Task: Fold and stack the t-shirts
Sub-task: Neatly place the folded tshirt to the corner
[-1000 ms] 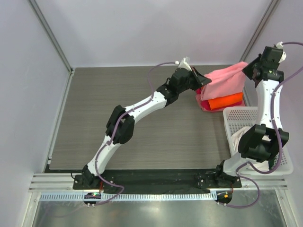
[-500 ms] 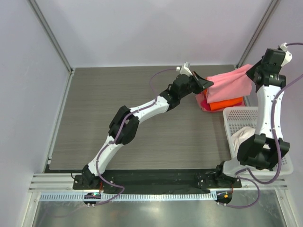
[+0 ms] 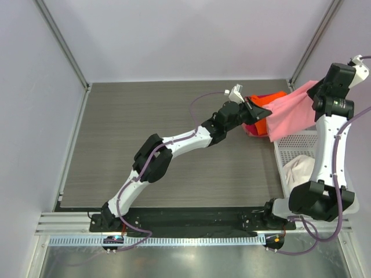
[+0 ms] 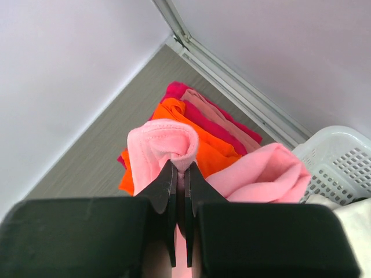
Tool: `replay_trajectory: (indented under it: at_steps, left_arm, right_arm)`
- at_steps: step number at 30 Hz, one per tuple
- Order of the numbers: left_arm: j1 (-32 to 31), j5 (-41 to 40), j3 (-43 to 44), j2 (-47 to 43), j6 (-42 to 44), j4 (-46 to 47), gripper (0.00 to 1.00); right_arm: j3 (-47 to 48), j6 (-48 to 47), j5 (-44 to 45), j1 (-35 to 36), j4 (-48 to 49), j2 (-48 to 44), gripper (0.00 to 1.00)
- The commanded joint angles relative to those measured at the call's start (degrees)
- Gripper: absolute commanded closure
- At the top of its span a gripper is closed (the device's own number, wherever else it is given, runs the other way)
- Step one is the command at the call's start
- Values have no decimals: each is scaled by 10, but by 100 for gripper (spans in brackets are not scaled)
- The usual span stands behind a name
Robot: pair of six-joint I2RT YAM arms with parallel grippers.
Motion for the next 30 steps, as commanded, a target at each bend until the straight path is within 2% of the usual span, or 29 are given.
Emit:
replay_trajectory:
  at_steps: [1, 9, 15, 19, 22, 24, 25, 26, 27, 28, 29, 30]
  left_arm:
    - [6, -27, 1, -24, -3, 30, 100]
    - [14, -70, 21, -8, 30, 15, 100]
    - [44, -40, 67, 58, -47, 25, 100]
    - [47, -95, 77, 74, -7, 23, 99]
    - [63, -110, 138, 109, 23, 22, 98]
    - [78, -120, 184, 167, 24, 26, 98]
    - [83, -123, 241, 190, 24, 25, 97]
    - [87, -135, 278, 214, 25, 11, 92]
    - [91, -142, 317, 273, 35, -1, 81]
    - [92, -136, 400, 297, 47, -13, 64]
    - [96, -125, 426, 324, 56, -27, 51]
    - [96, -123, 408, 319, 65, -22, 37]
  right_arm:
    - [-4, 0, 3, -3, 39, 24, 99]
    - [2, 16, -49, -3, 66, 98, 99]
    - [9, 27, -57, -3, 79, 136, 99]
    - [15, 28, -66, -3, 105, 173, 99]
    - [18, 35, -96, -3, 143, 200, 99]
    - [32, 39, -117, -3, 177, 245, 99]
    - [55, 41, -143, -3, 187, 267, 98]
    - [69, 43, -150, -3, 188, 305, 97]
    - [82, 43, -152, -3, 190, 326, 96]
    - [107, 44, -155, -4, 191, 344, 93]
    - [118, 44, -163, -4, 192, 373, 76]
    - [126, 44, -166, -5, 194, 384, 62]
